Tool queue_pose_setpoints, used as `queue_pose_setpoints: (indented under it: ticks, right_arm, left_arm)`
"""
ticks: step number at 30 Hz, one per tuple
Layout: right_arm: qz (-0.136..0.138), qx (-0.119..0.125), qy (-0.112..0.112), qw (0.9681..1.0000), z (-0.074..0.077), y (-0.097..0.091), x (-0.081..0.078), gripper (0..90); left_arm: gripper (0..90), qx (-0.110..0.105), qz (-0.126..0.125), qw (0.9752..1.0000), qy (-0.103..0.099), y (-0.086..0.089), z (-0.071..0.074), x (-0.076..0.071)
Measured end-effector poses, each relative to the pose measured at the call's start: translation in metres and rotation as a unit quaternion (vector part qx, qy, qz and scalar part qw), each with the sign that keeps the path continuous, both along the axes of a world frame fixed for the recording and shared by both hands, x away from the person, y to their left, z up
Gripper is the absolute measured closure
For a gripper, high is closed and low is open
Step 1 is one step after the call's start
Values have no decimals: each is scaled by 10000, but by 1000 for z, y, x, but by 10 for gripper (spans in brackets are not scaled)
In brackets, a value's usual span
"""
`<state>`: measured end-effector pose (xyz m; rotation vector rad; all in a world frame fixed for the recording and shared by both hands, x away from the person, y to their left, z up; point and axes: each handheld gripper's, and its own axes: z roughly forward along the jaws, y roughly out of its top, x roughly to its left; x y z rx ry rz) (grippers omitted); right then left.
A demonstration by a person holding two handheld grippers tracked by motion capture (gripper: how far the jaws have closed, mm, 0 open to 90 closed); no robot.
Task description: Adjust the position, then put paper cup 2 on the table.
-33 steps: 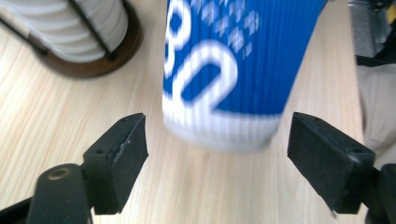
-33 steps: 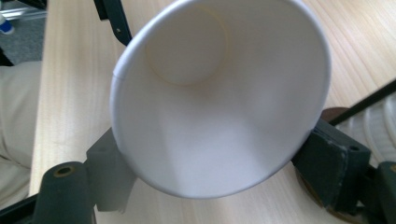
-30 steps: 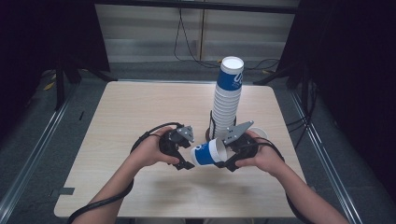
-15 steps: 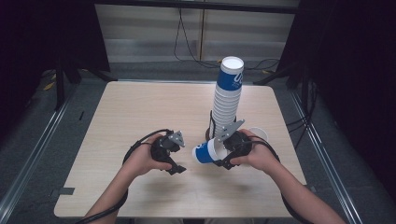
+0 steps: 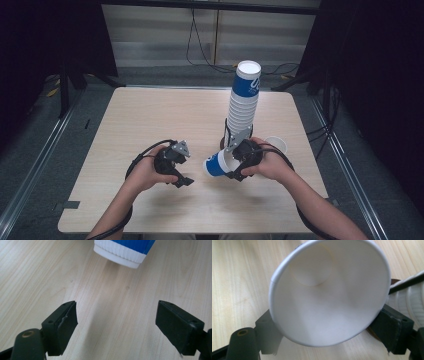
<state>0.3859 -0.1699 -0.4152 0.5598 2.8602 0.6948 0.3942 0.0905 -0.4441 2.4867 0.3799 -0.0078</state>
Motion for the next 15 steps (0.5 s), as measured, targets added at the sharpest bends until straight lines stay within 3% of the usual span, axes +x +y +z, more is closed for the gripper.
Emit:
queue_pose_setpoints:
  ticks: [2, 5, 8, 12, 15]
  right_arm:
    - [20, 56, 1, 10000, 1, 0, 0, 181]
    - [4, -73, 28, 10000, 1, 1, 1, 179]
    - [0, 11, -4, 10000, 1, 0, 5, 177]
    - [23, -228, 107, 9997, -3, 7, 4, 173]
    - [8, -215, 154, 9996, -4, 13, 5, 168]
  left_arm:
    - [175, -27, -65, 10000, 44, -2, 0, 0]
    - [173, 8, -39, 10000, -19, -3, 1, 2]
    - [173, -106, -49, 9999, -7, -3, 2, 2]
    - [173, -100, -43, 9999, 13, -1, 2, 0]
    - [173, -151, 11, 9999, -4, 1, 2, 2]
